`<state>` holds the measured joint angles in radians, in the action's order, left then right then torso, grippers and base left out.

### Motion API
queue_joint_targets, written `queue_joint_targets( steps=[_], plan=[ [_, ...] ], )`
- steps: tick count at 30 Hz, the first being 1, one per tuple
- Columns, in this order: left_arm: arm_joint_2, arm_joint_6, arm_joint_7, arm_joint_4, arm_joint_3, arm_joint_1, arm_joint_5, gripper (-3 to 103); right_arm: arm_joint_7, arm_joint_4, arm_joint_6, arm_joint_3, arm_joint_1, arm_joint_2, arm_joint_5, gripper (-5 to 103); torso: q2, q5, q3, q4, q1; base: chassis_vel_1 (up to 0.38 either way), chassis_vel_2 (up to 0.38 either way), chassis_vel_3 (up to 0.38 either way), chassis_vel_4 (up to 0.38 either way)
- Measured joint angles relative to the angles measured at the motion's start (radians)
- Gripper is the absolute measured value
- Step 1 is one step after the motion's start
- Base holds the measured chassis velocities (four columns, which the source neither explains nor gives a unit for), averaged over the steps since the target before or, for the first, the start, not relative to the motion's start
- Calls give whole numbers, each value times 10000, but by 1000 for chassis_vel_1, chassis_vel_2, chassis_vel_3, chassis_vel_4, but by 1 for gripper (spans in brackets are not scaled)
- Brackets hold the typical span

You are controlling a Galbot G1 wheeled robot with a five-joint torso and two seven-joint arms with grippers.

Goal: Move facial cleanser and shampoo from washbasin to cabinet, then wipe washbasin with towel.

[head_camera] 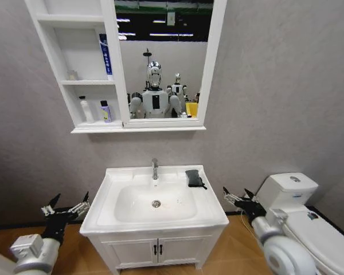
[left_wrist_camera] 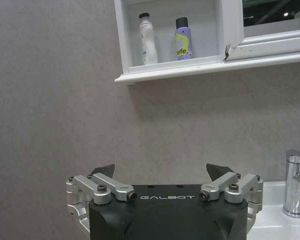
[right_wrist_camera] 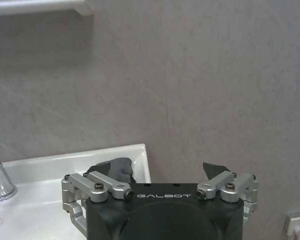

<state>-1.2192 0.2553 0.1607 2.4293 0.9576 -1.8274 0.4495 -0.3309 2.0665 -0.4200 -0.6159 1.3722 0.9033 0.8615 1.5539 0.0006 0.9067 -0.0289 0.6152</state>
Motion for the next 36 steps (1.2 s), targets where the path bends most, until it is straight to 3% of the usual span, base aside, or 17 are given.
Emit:
queue_joint_targets(
  steps=[5,7,8,14,17,24,36],
  plan=[
    [0,1,1,-1,-2,0,3,100,25,-1953,-13,1393,-2110,-662,377,100,2,-3,0,-1,-2,24,-10,-8,15],
    [3,0,1,-3,-4,4,4,100,116,-3432,-4,2922,-3984,-856,646,100,2,-7,0,-2,0,0,0,0,0],
    [3,0,1,-3,-4,4,4,100,116,-3432,-4,2922,-3984,-856,646,100,2,-7,0,-2,0,0,0,0,0],
    [5,1,1,-6,-7,5,5,100,847,-6278,6,5922,-7371,-515,866,100,-1,-14,1,2,7,0,0,0,0],
    [5,0,1,-6,-6,5,5,100,1387,-7063,69,6701,-8089,-269,624,100,-2,-2,3,1,8,0,0,0,0],
    [4,1,1,-6,-6,5,6,100,1587,-8051,18,7963,-8729,182,404,100,0,-7,0,-5,5,0,0,0,0],
    [4,0,1,-6,-6,6,7,100,2170,-9433,202,8882,-9616,618,29,100,0,-7,0,-3,5,0,0,0,0]
  ],
)
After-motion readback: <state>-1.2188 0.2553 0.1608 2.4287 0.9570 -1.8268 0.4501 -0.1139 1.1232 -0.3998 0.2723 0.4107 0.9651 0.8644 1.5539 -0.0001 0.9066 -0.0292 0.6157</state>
